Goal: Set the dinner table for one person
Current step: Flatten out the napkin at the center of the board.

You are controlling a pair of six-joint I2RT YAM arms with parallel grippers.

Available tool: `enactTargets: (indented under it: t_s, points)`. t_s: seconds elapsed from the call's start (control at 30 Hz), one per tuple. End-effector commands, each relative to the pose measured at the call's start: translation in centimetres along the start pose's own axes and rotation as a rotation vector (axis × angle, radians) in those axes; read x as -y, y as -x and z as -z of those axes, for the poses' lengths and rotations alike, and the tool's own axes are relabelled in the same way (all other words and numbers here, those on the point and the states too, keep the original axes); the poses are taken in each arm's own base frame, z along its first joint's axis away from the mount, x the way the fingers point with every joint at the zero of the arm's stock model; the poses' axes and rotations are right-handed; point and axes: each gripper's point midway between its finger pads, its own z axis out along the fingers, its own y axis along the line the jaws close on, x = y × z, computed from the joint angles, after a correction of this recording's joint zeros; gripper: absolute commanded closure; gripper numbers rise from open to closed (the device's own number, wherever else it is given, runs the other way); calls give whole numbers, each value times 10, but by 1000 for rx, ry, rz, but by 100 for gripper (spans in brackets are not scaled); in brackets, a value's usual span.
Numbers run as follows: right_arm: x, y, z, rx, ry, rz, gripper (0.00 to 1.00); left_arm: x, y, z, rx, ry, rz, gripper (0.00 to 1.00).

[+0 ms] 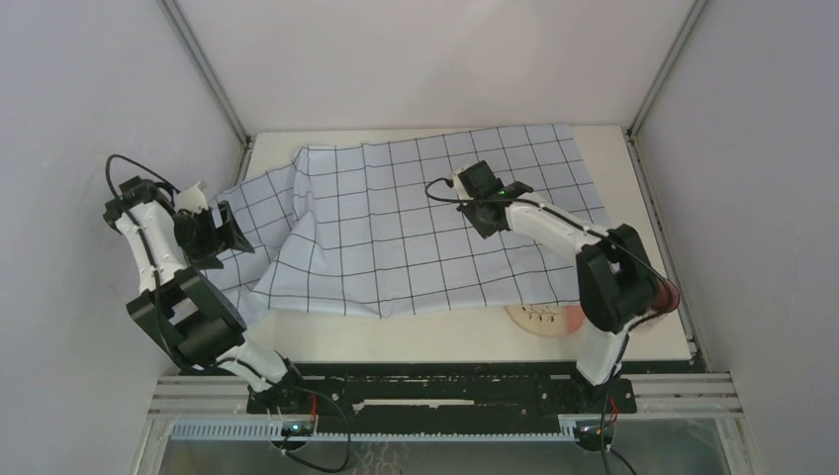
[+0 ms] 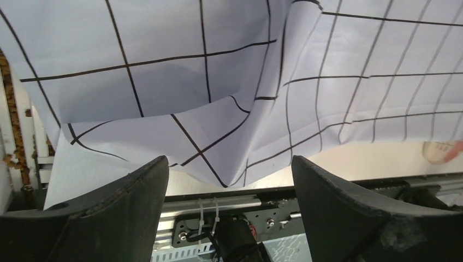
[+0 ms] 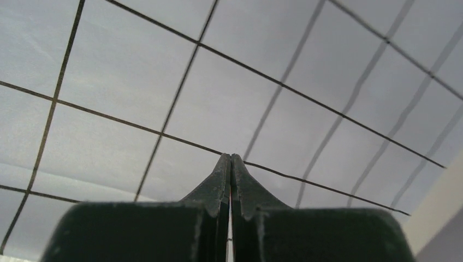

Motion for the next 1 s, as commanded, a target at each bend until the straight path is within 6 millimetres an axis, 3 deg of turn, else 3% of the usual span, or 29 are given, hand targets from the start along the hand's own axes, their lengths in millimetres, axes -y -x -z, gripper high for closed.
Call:
enactTargets:
  t_s: [0.0, 0.17, 0.4, 0.63, 0.77, 0.97]
  points:
    - [-23, -2, -19, -97, 90, -62, 100, -5, 14, 1, 78, 91, -19, 13]
    - [-32, -19, -36, -235, 117, -122, 100, -3, 26, 17, 174, 145, -29, 13]
    - [-15, -47, -46, -332, 70, -138, 100, -5, 37, 29, 336, 228, -52, 9]
    - [11, -73, -47, -418, 55, -176, 100, -3, 34, 27, 339, 236, -59, 7]
    - [16, -85, -49, -443, 80, -191, 100, -4, 32, 28, 339, 245, -60, 6]
    - [15, -77, -52, -333, 108, -194, 100, -8, 32, 33, 410, 291, -64, 6]
